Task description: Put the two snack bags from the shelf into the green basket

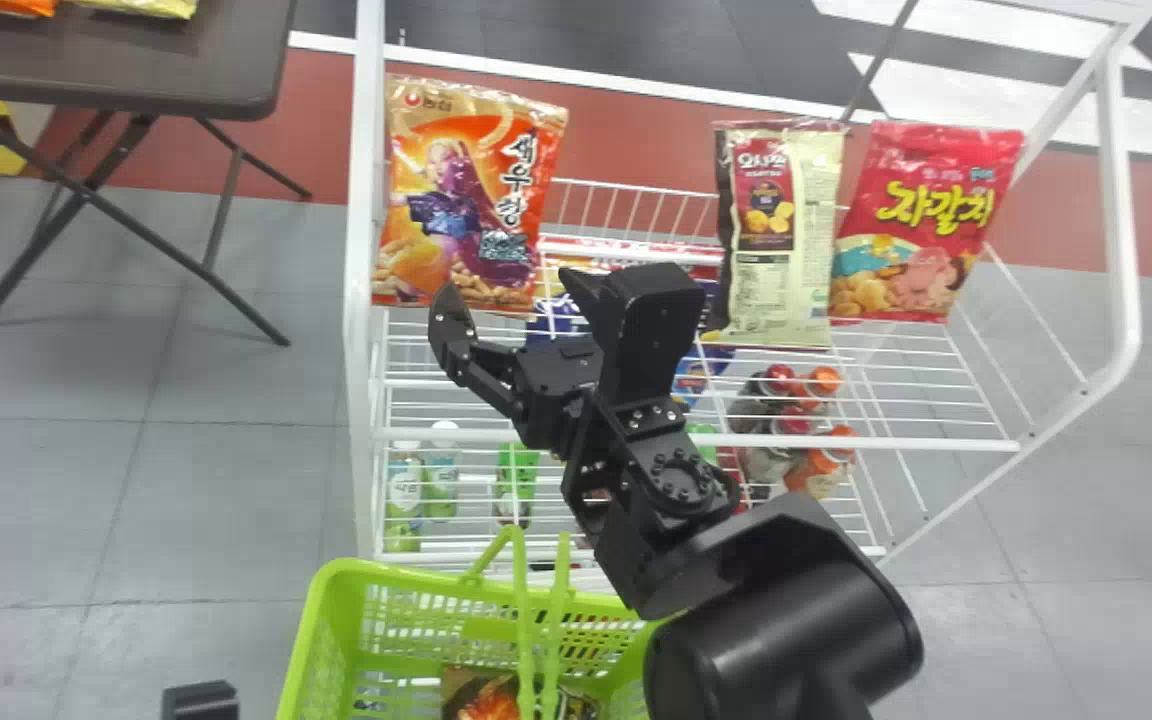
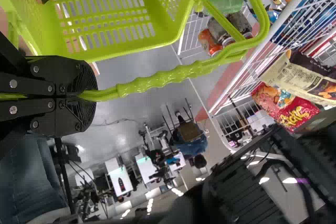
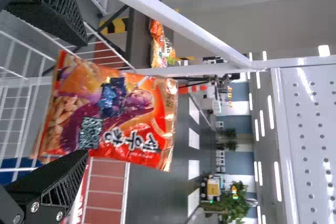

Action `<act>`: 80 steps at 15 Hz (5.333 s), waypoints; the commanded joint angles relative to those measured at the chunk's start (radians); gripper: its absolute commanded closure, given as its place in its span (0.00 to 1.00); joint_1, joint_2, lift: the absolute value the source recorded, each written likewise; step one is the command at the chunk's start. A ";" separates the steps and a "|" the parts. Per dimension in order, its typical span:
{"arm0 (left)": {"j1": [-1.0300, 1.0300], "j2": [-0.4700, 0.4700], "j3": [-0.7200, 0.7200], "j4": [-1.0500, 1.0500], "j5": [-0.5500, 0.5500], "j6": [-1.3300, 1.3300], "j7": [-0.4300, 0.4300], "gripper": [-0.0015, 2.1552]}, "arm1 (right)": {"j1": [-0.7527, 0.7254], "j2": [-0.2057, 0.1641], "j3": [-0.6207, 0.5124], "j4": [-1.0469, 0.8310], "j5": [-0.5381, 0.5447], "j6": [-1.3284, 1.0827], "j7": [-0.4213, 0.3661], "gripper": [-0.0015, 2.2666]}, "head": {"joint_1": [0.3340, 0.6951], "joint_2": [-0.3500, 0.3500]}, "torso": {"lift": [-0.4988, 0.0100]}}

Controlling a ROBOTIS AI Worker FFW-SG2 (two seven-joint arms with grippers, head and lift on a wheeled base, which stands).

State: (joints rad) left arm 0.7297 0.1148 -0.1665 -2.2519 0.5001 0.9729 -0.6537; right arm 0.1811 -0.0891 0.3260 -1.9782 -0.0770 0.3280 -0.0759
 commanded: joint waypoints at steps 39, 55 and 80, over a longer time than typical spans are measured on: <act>-0.009 0.011 0.008 0.017 0.011 -0.022 -0.004 0.88 | -0.396 0.090 0.038 0.524 0.003 -0.062 -0.058 0.86 | 1.00 0.34 | 0.96; -0.015 0.005 -0.015 0.005 -0.011 -0.019 0.012 0.88 | 0.259 -0.204 -0.452 -0.613 -0.391 0.859 -0.005 0.86 | 1.00 0.00 | 0.96; 0.022 0.005 -0.039 -0.040 -0.032 -0.032 0.012 0.88 | 0.271 -0.129 -0.163 -0.373 -0.287 1.244 0.056 0.00 | 1.00 0.00 | 0.96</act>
State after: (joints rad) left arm 0.7513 0.1175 -0.2070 -2.2886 0.4678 0.9409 -0.6404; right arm 0.4538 -0.2164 0.1675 -2.3362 -0.3700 1.5701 -0.0198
